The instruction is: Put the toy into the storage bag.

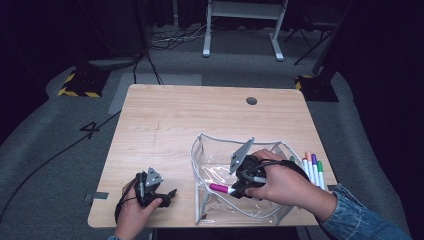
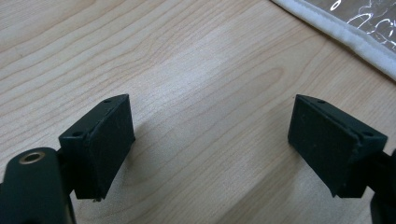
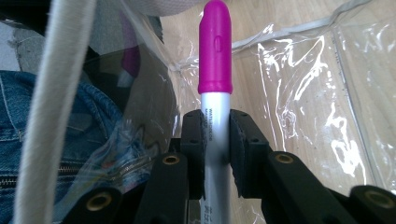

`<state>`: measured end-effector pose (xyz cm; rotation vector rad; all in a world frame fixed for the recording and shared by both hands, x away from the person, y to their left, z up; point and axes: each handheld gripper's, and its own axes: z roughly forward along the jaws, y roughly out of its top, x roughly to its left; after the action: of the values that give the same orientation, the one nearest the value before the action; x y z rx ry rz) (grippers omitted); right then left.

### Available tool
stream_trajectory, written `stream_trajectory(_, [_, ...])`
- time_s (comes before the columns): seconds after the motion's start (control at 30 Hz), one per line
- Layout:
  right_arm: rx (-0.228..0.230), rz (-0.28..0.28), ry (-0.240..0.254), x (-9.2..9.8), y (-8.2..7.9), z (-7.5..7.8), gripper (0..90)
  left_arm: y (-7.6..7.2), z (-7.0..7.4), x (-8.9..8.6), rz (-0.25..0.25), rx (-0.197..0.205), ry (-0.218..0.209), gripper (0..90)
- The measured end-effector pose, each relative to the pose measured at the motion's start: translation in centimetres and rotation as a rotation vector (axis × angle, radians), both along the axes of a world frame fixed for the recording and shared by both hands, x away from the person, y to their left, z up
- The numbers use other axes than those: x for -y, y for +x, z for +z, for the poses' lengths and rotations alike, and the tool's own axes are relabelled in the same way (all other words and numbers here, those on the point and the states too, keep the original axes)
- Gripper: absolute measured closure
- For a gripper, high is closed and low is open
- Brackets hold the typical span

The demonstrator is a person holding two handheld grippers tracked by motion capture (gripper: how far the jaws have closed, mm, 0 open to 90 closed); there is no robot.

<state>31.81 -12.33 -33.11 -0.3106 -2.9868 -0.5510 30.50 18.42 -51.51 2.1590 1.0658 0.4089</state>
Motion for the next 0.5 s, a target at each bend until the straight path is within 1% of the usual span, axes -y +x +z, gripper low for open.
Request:
stream_trajectory(0.13, [-0.016, 0.004, -0.027, -0.4, 0.3, -0.8, 76.9, 0.0, 0.0, 0.0, 0.002, -0.001, -0.003, 14.8])
stream_trajectory(0.17, [-0.021, 0.008, -0.031, -0.5, 0.4, -1.4, 76.9, 0.0, 0.0, 0.0, 0.001, -0.001, -0.002, 14.8])
stream_trajectory(0.2, [-0.021, 0.008, -0.031, -0.5, 0.4, -1.4, 76.9, 0.0, 0.0, 0.0, 0.002, -0.001, -0.001, 14.8])
stream_trajectory(0.27, [-0.030, 0.006, -0.051, -0.7, 0.5, -1.8, 76.9, 0.0, 0.0, 0.0, 0.001, -0.001, -0.002, 14.8])
stream_trajectory(0.3, [-0.039, 0.005, -0.063, -0.8, 0.6, -2.3, 76.9, 0.0, 0.0, 0.0, 0.002, -0.001, -0.002, 14.8])
stream_trajectory(0.33, [-0.039, 0.005, -0.063, -0.8, 0.6, -2.3, 76.9, 0.0, 0.0, 0.0, 0.002, -0.001, -0.002, 14.8])
stream_trajectory(0.5, [-0.053, 0.010, -0.096, -1.0, 0.7, -3.3, 76.9, 0.0, 0.0, 0.0, 0.000, -0.001, -0.001, 14.8])
